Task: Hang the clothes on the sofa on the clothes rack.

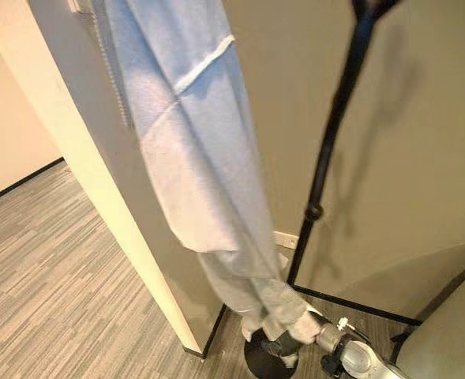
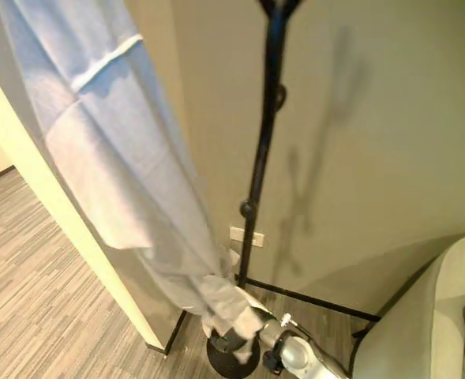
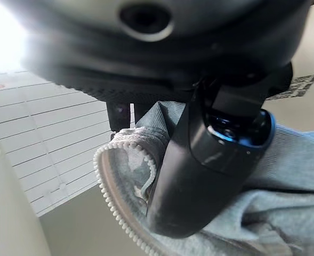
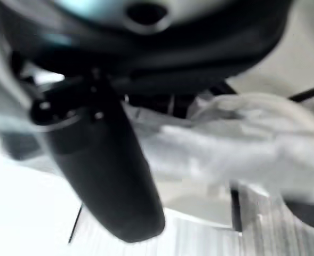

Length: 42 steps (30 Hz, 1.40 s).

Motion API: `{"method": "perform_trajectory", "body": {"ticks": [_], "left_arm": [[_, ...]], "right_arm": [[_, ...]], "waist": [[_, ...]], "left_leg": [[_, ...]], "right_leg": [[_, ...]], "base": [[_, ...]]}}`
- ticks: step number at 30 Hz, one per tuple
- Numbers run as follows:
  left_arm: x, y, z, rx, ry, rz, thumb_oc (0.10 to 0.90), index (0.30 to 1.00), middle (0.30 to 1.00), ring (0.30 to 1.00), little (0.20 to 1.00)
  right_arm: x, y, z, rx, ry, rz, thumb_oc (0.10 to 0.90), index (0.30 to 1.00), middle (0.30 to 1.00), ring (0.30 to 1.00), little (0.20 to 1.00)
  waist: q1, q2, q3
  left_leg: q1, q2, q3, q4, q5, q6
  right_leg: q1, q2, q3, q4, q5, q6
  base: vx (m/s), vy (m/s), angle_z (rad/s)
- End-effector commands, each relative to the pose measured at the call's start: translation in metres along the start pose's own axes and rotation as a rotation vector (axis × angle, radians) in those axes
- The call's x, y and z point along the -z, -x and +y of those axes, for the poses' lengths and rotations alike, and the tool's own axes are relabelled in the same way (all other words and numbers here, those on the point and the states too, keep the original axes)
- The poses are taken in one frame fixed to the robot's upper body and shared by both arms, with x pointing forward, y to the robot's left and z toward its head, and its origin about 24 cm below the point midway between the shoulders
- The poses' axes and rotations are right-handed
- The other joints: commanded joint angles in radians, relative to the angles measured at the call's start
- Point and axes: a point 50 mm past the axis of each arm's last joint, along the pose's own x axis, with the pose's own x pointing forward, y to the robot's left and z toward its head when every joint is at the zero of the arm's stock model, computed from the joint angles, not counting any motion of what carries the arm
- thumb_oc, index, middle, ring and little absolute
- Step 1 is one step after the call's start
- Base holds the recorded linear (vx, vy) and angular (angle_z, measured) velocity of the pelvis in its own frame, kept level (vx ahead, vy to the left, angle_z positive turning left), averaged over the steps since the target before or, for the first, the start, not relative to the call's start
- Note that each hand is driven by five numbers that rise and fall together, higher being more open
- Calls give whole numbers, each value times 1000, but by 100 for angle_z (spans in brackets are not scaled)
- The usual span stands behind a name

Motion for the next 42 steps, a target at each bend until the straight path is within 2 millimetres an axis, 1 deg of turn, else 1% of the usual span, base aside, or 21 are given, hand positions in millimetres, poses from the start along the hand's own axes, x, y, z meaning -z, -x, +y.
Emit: {"method": "perform_trajectory", "body": {"ticks": [1, 4, 7, 10, 11, 12, 13, 14, 16, 18, 19, 20, 23, 25, 26, 30, 34, 35, 39, 40, 42], "left_arm": [[49, -4, 33, -115, -193, 199, 400, 300, 300, 300, 300], [49, -5, 36, -131, -190, 195, 400, 300, 300, 300, 300], [48, -4, 36, -141, -179, 197, 400, 300, 300, 300, 300], [47, -3, 36, -147, -165, 197, 400, 300, 300, 300, 300], [47, -3, 36, -148, -165, 199, 400, 300, 300, 300, 300], [46, -3, 36, -145, -159, 196, 400, 300, 300, 300, 300], [45, -3, 35, -142, -147, 192, 400, 300, 300, 300, 300], [45, -3, 35, -142, -146, 193, 400, 300, 300, 300, 300], [43, -3, 34, -140, -135, 191, 400, 300, 300, 300, 300], [41, -3, 34, -141, -124, 182, 400, 300, 300, 300, 300], [39, -4, 34, -149, -111, 181, 400, 300, 300, 300, 300], [39, -3, 34, -149, -110, 181, 400, 300, 300, 300, 300], [37, -3, 34, -150, -97, 175, 400, 300, 300, 300, 300], [38, -3, 34, -150, -96, 175, 400, 300, 300, 300, 300], [36, -2, 32, -151, -82, 177, 400, 300, 300, 300, 300], [34, 0, 30, -157, -72, 181, 400, 300, 300, 300, 300], [28, 4, 23, -167, -40, 193, 400, 300, 300, 300, 300], [28, 5, 23, -166, -41, 193, 400, 300, 300, 300, 300], [24, 11, 16, -174, -5, 224, 400, 300, 300, 300, 300], [24, 12, 16, -174, -6, 225, 400, 300, 300, 300, 300], [20, 14, 13, -184, 13, 227, 400, 300, 300, 300, 300]], "right_arm": [[-10, -1, -4, 100, 4, -82, 800, 900, 900, 900, 900], [1, 6, -3, 142, -44, -35, 800, 900, 900, 900, 900], [-1, 7, -9, 174, -44, -47, 800, 900, 900, 900, 900], [-17, 5, -22, 214, -17, -123, 800, 900, 900, 900, 900], [-17, 6, -22, 214, -16, -121, 800, 900, 900, 900, 900], [-23, 5, -26, 225, -8, -149, 800, 900, 900, 900, 900], [-33, 5, -33, 251, -15, -198, 800, 900, 900, 900, 900], [-33, 6, -34, 252, -15, -196, 800, 900, 900, 900, 900], [-43, 6, -39, 276, -28, -245, 800, 900, 900, 900, 900], [-57, 10, -48, 308, -51, -317, 800, 900, 900, 900, 900], [-76, 14, -56, 343, -98, -419, 800, 900, 900, 900, 900], [-76, 14, -57, 343, -99, -419, 800, 900, 900, 900, 900], [-92, 14, -59, 359, -153, -500, 800, 900, 900, 900, 900], [-96, 12, -58, 348, -175, -523, 800, 900, 900, 900, 900], [-106, 4, -49, 302, -258, -570, 800, 900, 900, 900, 900], [-115, -4, -42, 261, -262, -596, 800, 900, 900, 900, 900], [-134, -25, -18, 153, -335, -640, 800, 900, 900, 900, 900], [-134, -25, -18, 152, -335, -639, 800, 900, 900, 900, 900], [-150, -44, 1, 70, -432, -654, 800, 900, 900, 900, 900], [-150, -44, 1, 68, -432, -655, 800, 900, 900, 900, 900], [-165, -54, 13, -34, -508, -681, 800, 900, 900, 900, 900]], "waist": [[-14, -23, -57], [-18, -27, -61], [-20, -29, -62], [-17, -26, -63], [-16, -24, -63], [-15, -23, -64], [-14, -21, -64], [-13, -20, -64], [-11, -19, -66], [-11, -13, -66], [-11, -9, -65], [-10, -8, -65], [-8, -3, -64], [-7, -3, -63], [-3, -4, -64], [-1, -4, -65], [9, -1, -65], [8, -1, -65], [17, 4, -65], [16, 5, -65], [20, 9, -64]], "left_leg": [[-13, -67, 14, -18, -37, 21], [-14, -63, 14, -18, -33, 16], [-15, -61, 15, -19, -30, 12], [-19, -58, 17, -20, -25, 8], [-19, -58, 17, -20, -25, 8], [-21, -58, 16, -19, -23, 7], [-22, -57, 15, -19, -22, 7], [-22, -57, 15, -19, -22, 7], [-22, -57, 15, -20, -21, 6], [-23, -57, 14, -20, -19, 6], [-24, -58, 13, -20, -18, 5], [-24, -58, 13, -20, -19, 5], [-24, -57, 15, -21, -18, 5], [-23, -57, 16, -21, -18, 5], [-22, -56, 15, -21, -18, 5], [-21, -56, 14, -21, -18, 5], [-16, -52, 12, -20, -20, 5], [-16, -52, 12, -20, -20, 5], [-12, -50, 11, -20, -19, 5], [-12, -50, 12, -20, -19, 5], [-9, -50, 11, -21, -19, 5]], "right_leg": [[59, 36, 38, -63, -1, 39], [67, 40, 48, -89, 5, 36], [71, 43, 53, -104, 8, 34], [77, 45, 60, -126, 18, 33], [78, 45, 60, -128, 19, 33], [79, 45, 61, -131, 20, 33], [82, 46, 63, -139, 23, 33], [83, 46, 63, -140, 24, 33], [85, 48, 63, -146, 25, 33], [86, 48, 62, -150, 28, 33], [86, 49, 65, -153, 30, 33], [86, 49, 65, -154, 30, 33], [85, 49, 66, -155, 32, 33], [85, 50, 66, -155, 32, 33], [85, 50, 67, -155, 33, 32], [85, 50, 66, -154, 32, 31], [86, 47, 65, -145, 30, 28], [86, 47, 65, -145, 30, 28], [88, 45, 67, -140, 28, 25], [88, 45, 67, -140, 28, 25], [88, 45, 70, -138, 27, 21]], "base": [[-7, -62, -3], [-7, -32, -1], [-9, -32, -2], [-18, -42, -4], [-12, -23, -4], [0, 0, 0], [0, 0, 0], [0, 0, 0], [0, 0, 0], [0, 0, 0], [-13, -7, 3], [-15, -7, 3], [0, 0, 0], [0, 0, 0], [0, 0, 0], [0, 0, 0], [-11, 10, 2], [0, 0, 0], [-7, 5, 2], [0, 0, 0], [-17, 5, 4]]}}
